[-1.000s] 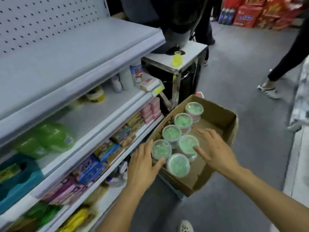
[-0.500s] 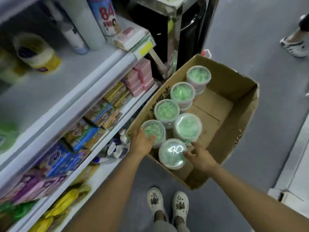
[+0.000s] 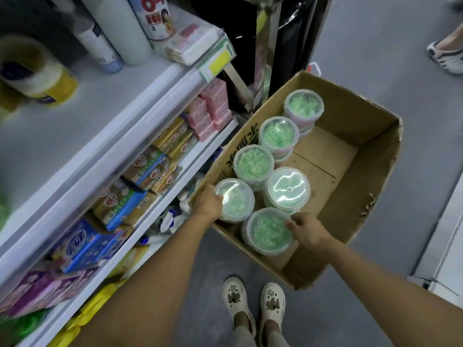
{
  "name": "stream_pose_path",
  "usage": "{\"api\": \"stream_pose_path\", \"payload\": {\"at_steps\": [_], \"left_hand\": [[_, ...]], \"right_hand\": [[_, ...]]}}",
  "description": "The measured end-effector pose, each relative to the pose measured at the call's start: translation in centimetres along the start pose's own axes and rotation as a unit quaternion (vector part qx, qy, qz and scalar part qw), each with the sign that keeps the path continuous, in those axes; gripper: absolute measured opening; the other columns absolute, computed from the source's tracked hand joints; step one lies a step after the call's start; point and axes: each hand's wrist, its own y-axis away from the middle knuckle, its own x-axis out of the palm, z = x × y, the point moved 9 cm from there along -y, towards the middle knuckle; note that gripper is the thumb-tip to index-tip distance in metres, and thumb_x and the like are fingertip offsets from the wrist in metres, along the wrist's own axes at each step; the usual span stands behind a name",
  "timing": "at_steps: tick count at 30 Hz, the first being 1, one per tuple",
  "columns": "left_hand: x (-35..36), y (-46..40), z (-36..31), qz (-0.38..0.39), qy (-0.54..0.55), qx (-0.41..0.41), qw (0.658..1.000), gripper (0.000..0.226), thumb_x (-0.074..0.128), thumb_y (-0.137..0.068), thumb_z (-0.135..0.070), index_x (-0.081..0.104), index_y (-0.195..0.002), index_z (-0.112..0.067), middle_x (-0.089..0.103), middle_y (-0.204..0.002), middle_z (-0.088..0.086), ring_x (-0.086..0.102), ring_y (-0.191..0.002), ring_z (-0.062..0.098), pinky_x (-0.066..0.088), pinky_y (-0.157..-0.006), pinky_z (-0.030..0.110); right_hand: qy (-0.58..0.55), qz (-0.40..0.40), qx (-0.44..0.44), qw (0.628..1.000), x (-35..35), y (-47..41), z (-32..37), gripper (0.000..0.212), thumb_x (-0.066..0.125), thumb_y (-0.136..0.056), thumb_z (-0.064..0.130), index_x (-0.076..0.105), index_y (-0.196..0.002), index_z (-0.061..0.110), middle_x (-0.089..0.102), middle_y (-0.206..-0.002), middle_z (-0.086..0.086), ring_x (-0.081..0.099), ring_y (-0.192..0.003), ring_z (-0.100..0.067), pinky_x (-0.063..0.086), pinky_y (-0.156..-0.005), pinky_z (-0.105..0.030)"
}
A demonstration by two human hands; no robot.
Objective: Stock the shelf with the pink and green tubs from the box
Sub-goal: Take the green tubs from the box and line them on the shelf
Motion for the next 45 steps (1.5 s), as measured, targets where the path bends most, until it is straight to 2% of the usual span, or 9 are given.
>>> {"api": "stream_pose_path", "payload": {"at_steps": [4,7,11,16,22,25,30,38,45], "left_hand": [[-2.5,2.0,0.4,-0.011,0.142,-0.012,0.99,0.024,0.046,-0.097,-0.02,0.052,-0.117,-0.009,0.061,-0.117,0.015,0.062,-0.097,0.031,0.055,-0.083,0.041],[-5.2,5.1,0.6,-0.026,0.251,-0.015,0.967,0.016,0.048,-0.098,-0.02,0.053,-0.11,-0.012,0.062,-0.094,0.011,0.058,-0.065,0.02,0.052,-0.05,0.029],[-10.0,10.0,1.7,-0.071,0.355,-0.005,0.932,0.015,0.052,-0.097,-0.018,0.056,-0.109,-0.01,0.059,-0.075,0.011,0.056,-0.058,0.021,0.056,-0.064,0.04],[-16.2,16.0,2.8,-0.115,0.44,0.003,0.89,0.012,0.053,-0.096,-0.014,0.06,-0.103,-0.008,0.05,-0.061,0.009,0.048,-0.048,0.016,0.051,-0.043,0.024],[-24.3,22.5,3.8,-0.19,0.489,0.029,0.851,0.015,0.058,-0.091,-0.013,0.063,-0.077,-0.01,0.045,-0.042,0.0,0.04,-0.037,0.012,0.039,-0.035,0.019],[-28.8,26.1,3.9,-0.229,0.49,0.066,0.839,0.021,0.057,-0.09,-0.014,0.06,-0.069,-0.011,0.04,-0.046,0.003,0.033,-0.033,0.009,0.028,-0.034,0.015],[-36.4,31.7,5.1,-0.277,0.491,0.082,0.822,0.022,0.061,-0.082,-0.018,0.052,-0.063,-0.013,0.034,-0.044,0.003,0.025,-0.036,0.014,0.02,-0.039,0.016],[-46.5,36.7,8.1,-0.349,0.491,0.115,0.79,0.011,0.063,-0.085,-0.016,0.054,-0.084,-0.009,0.035,-0.054,0.004,0.024,-0.04,0.015,0.021,-0.039,0.021],[-55.0,39.3,10.5,-0.415,0.468,0.139,0.768,0.014,0.062,-0.085,-0.015,0.064,-0.093,-0.004,0.039,-0.06,0.006,0.032,-0.044,0.016,0.03,-0.035,0.017]], "right_hand": [[-0.02,-0.003,0.005,1.0,-2.1,1.3,2.1,0.031,0.051,-0.097,0.025,0.066,-0.105,-0.002,0.069,-0.102,-0.017,0.065,-0.095,-0.031,0.052,-0.087,-0.049],[-0.048,-0.011,0.004,0.999,-4.0,2.9,4.4,0.031,0.05,-0.098,0.027,0.064,-0.104,-0.001,0.066,-0.088,-0.015,0.06,-0.07,-0.025,0.052,-0.062,-0.039],[-0.111,-0.015,-0.014,0.994,-6.9,5.8,8.5,0.026,0.054,-0.096,0.025,0.062,-0.097,0.0,0.054,-0.064,-0.008,0.044,-0.051,-0.017,0.039,-0.049,-0.029],[-0.18,-0.001,-0.097,0.979,-9.1,10.0,15.5,0.024,0.058,-0.093,0.018,0.055,-0.074,0.003,0.043,-0.055,-0.01,0.033,-0.044,-0.017,0.03,-0.046,-0.028],[-0.215,0.016,-0.186,0.959,-10.3,16.2,24.7,0.035,0.061,-0.091,0.018,0.051,-0.059,0.005,0.045,-0.049,-0.01,0.034,-0.041,-0.018,0.031,-0.045,-0.028],[-0.227,0.041,-0.226,0.947,-10.6,19.3,29.5,0.036,0.059,-0.091,0.018,0.05,-0.058,0.008,0.042,-0.039,-0.004,0.032,-0.035,-0.016,0.029,-0.043,-0.025],[-0.239,0.07,-0.297,0.922,-10.1,24.5,37.8,0.027,0.056,-0.091,0.017,0.05,-0.065,0.011,0.042,-0.041,-0.004,0.029,-0.031,-0.013,0.028,-0.041,-0.022],[-0.275,0.1,-0.358,0.886,-5.2,29.5,49.7,0.01,0.055,-0.088,0.014,0.055,-0.086,0.004,0.052,-0.046,-0.007,0.035,-0.039,-0.016,0.041,-0.046,-0.027],[-0.251,0.111,-0.35,0.896,2.1,29.3,56.6,0.023,0.056,-0.09,0.012,0.051,-0.106,-0.004,0.059,-0.065,-0.017,0.044,-0.043,-0.021,0.056,-0.061,-0.039]]}}
